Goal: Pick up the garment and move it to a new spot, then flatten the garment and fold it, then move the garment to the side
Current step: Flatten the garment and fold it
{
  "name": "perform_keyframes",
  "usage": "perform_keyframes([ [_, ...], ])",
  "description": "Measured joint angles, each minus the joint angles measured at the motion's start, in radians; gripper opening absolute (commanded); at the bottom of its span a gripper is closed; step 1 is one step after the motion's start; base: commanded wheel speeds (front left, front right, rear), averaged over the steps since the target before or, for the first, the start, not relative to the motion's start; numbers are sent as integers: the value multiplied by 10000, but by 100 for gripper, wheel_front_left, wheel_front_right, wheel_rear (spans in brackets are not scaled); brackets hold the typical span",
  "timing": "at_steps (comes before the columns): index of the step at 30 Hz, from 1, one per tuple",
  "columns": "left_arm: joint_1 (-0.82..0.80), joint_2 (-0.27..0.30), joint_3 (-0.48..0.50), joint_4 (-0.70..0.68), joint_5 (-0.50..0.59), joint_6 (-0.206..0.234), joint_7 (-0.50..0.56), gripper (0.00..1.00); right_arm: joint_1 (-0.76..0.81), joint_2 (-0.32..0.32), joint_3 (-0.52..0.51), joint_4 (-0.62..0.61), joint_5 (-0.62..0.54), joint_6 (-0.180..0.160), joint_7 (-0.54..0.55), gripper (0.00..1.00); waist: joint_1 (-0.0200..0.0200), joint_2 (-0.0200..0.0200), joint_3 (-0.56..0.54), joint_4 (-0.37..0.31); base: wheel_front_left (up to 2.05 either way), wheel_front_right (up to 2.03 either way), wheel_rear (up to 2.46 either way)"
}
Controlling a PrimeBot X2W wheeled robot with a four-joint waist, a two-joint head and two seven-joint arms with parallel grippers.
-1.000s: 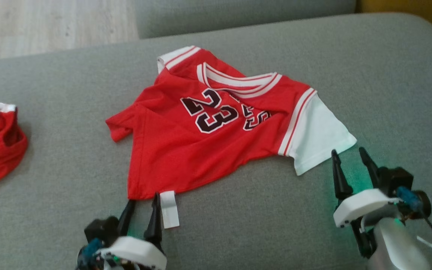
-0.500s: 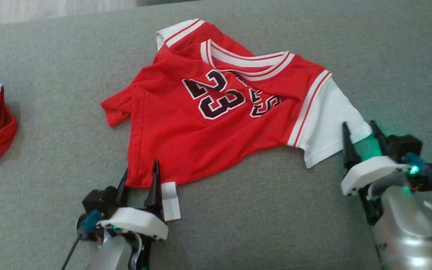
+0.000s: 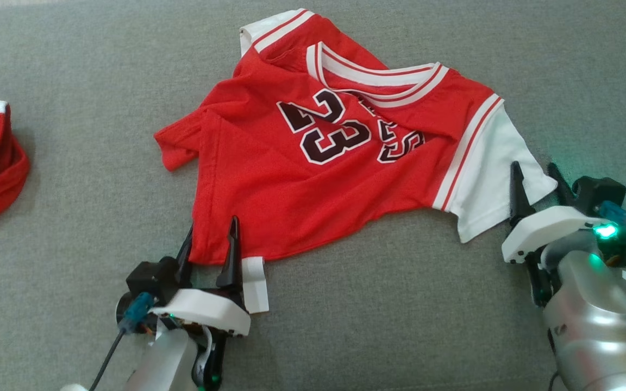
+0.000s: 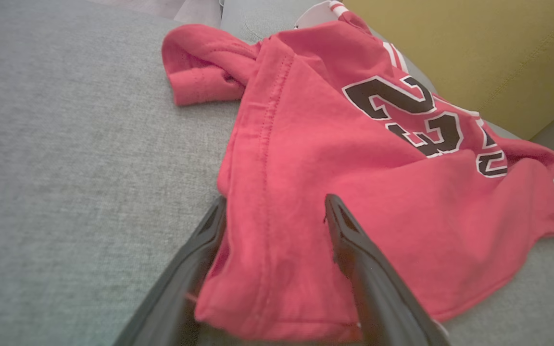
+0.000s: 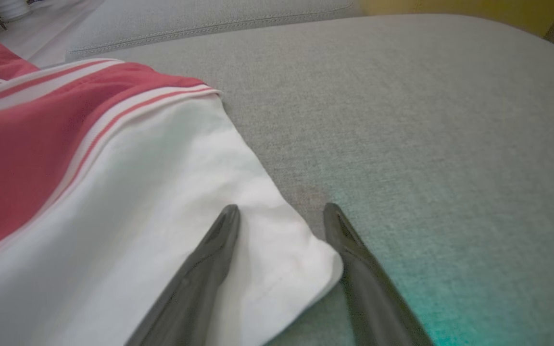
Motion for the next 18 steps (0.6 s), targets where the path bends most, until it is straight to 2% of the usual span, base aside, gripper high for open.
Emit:
perform_keyframes([
  [1,-7,0,0,2,23,2,0,100,-37,-29,157,82,130,0,2,0,0,0,-1,23,0,0,0],
  [4,-14,-10,-13,13,40,-2,2,100,-143,-19,391,328,658,2,4,0,1,0,-36,76,0,0,0],
  [5,-12,-17,-23,69,38,-10,10,47,-135,-12,474,372,917,2,2,0,2,0,-114,101,0,0,0],
  [6,-2,-15,-23,115,36,-10,19,0,-121,-40,514,382,995,2,4,0,2,0,-175,108,0,0,0],
  [10,275,-6,109,77,88,-12,82,0,276,-65,579,-21,1530,2,15,0,3,0,-518,135,0,0,0],
  [15,684,-4,702,-477,539,-67,150,0,1463,-71,637,-1998,2477,2,144,0,2,0,-1129,184,0,0,0],
  [18,715,-4,1072,-951,993,-176,150,0,1543,-153,777,-3231,3083,2,144,0,2,0,-1542,208,0,0,0],
])
